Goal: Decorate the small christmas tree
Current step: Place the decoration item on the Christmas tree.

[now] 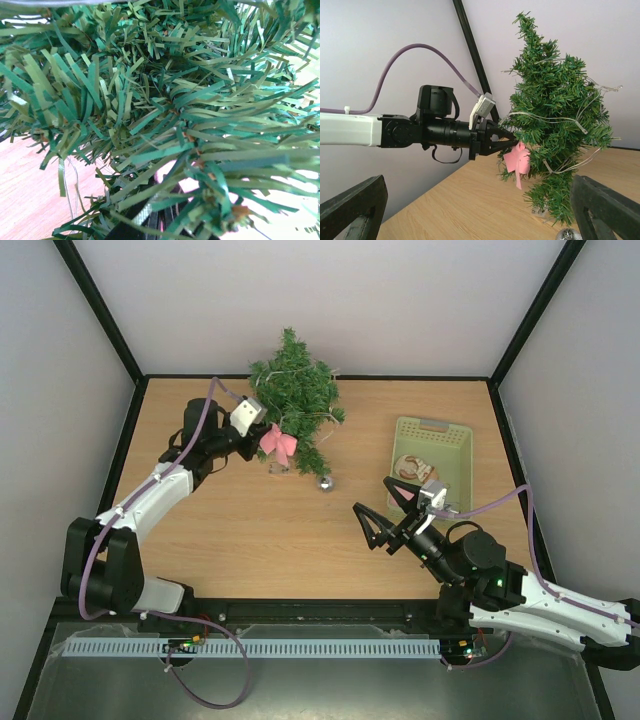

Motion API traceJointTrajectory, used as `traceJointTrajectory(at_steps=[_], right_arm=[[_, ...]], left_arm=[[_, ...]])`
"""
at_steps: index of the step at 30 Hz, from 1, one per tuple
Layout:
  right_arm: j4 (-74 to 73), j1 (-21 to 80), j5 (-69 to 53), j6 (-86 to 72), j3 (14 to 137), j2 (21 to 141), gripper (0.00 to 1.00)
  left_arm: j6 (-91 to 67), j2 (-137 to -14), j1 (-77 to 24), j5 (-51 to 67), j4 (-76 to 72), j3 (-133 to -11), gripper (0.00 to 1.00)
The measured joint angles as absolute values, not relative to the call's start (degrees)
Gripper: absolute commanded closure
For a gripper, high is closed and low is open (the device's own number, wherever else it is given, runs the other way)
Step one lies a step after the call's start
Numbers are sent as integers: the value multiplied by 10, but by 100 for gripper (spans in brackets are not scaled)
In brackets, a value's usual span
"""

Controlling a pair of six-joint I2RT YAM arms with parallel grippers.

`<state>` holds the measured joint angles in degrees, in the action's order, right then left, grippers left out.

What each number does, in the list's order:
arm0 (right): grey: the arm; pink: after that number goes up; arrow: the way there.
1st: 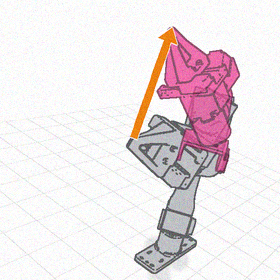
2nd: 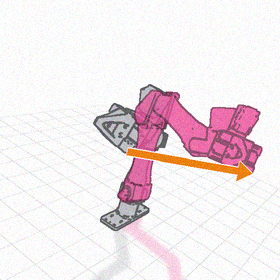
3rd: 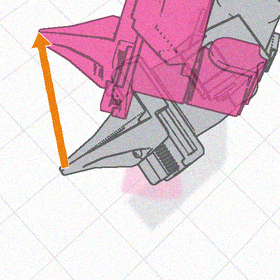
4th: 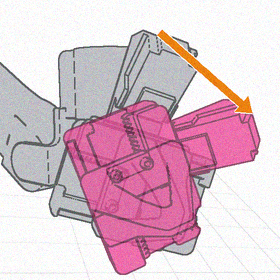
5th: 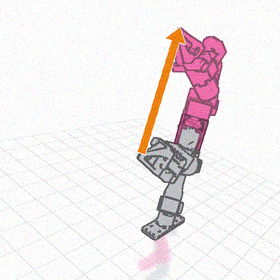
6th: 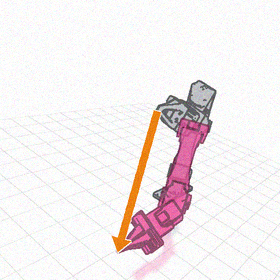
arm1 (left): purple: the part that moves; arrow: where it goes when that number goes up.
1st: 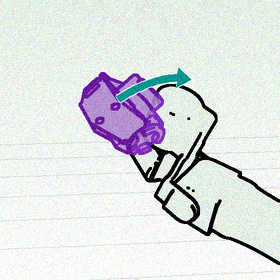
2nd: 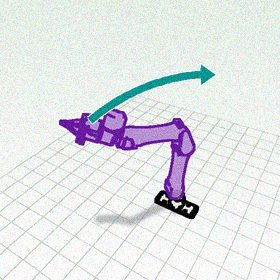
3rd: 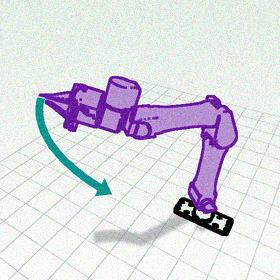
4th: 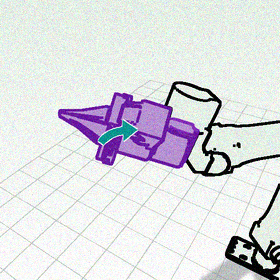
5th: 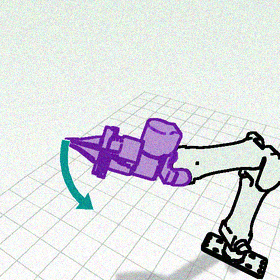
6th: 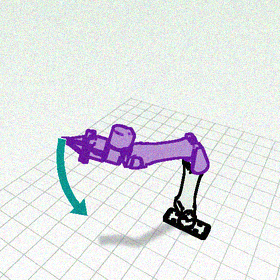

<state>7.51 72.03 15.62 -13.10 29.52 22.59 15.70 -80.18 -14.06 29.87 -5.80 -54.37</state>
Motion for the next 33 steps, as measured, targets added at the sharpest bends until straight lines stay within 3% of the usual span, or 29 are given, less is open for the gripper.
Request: traceJointTrajectory(at_steps=[33], right_arm=[[75,720,165,-128,295,226,2]], left_arm=[[159,-838,-141,270,-95,-555,95]])
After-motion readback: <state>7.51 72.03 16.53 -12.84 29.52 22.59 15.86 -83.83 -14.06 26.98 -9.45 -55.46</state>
